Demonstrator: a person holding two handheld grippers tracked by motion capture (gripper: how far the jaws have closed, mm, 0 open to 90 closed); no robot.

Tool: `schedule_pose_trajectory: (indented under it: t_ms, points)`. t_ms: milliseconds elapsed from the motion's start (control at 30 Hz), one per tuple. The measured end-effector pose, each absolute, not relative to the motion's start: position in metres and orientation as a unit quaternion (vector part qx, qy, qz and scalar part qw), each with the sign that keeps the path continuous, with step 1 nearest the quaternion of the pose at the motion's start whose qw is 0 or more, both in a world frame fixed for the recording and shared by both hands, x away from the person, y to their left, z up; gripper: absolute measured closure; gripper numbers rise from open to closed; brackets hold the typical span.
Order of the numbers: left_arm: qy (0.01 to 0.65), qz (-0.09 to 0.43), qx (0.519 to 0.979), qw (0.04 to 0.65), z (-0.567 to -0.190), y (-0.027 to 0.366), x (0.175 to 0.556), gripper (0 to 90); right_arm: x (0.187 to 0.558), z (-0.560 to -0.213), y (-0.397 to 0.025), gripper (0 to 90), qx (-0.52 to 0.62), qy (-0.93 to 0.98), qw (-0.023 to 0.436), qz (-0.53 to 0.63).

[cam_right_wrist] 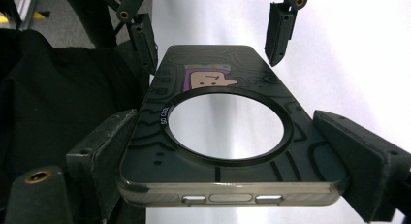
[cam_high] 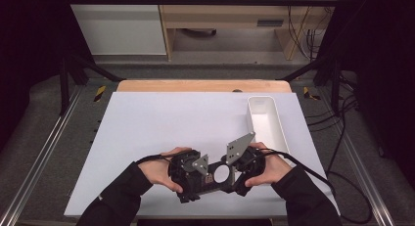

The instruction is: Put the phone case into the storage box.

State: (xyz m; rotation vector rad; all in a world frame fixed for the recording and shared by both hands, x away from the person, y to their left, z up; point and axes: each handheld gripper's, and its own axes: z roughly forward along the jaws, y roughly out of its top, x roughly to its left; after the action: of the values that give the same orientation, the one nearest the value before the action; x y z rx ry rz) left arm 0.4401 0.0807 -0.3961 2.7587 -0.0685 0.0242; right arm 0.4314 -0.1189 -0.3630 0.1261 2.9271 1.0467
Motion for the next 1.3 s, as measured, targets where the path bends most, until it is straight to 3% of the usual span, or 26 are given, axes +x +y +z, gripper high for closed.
schedule_pose_trajectory:
  t_ms: [500, 800, 1300]
  points:
    - [-0.028, 0.004, 0.989, 0.144, -0.401, 0.067, 0.442, 3.9, 0.433, -0.355, -0.111, 12.7, 0.033, 0.948, 0.015, 0.316]
    - [-0.031, 0.001, 0.991, 0.133, -0.401, 0.062, 0.442, 10.5, 0.433, -0.354, -0.107, 12.7, 0.029, 0.950, 0.018, 0.311]
    - [-0.029, 0.005, 0.990, 0.138, -0.401, 0.062, 0.444, 11.5, 0.433, -0.354, -0.108, 12.1, 0.029, 0.949, 0.024, 0.312]
